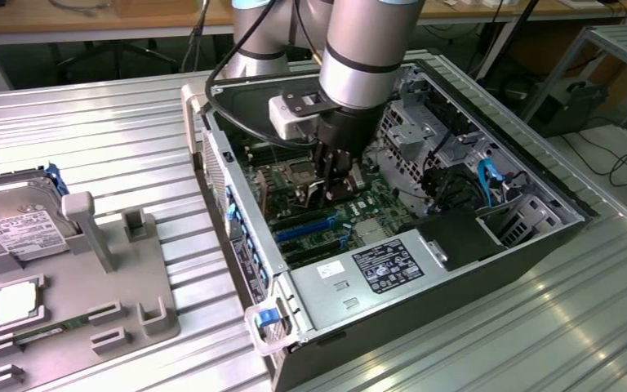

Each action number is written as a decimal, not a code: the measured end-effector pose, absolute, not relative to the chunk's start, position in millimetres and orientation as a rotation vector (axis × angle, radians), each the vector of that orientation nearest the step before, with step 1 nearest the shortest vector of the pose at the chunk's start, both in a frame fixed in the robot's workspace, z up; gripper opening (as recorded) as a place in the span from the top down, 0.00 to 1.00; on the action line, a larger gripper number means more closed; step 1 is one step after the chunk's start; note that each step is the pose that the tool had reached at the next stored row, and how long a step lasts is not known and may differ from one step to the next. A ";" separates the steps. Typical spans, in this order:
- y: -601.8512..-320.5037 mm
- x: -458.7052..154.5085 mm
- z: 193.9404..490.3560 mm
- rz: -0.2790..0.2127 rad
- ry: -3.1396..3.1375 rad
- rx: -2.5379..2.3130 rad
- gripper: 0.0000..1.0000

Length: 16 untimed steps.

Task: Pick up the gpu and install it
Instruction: 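Insert the gpu into the slot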

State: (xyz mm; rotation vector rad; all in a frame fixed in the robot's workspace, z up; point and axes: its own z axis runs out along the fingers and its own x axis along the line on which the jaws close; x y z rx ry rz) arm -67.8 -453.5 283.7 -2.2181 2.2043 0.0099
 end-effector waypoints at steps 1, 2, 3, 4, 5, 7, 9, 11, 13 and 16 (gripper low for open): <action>-453.4 -67.8 282.6 0.011 2.205 -2.218 0.73; -453.4 -67.8 281.1 0.011 2.205 -2.218 0.73; -453.5 -67.9 279.2 0.012 2.205 -2.219 0.73; -453.5 -67.8 277.7 0.013 2.206 -2.219 0.73; -453.5 -67.8 276.5 0.014 2.206 -2.220 0.73; -453.5 -67.8 274.4 0.018 2.207 -2.221 0.73; -453.5 -67.9 271.9 0.019 2.208 -2.222 0.73; -453.5 -68.0 270.3 0.019 2.208 -2.222 0.73; -453.5 -68.0 269.5 -0.002 2.198 -2.212 0.73; -453.6 -69.4 267.7 -0.014 2.192 -2.207 0.73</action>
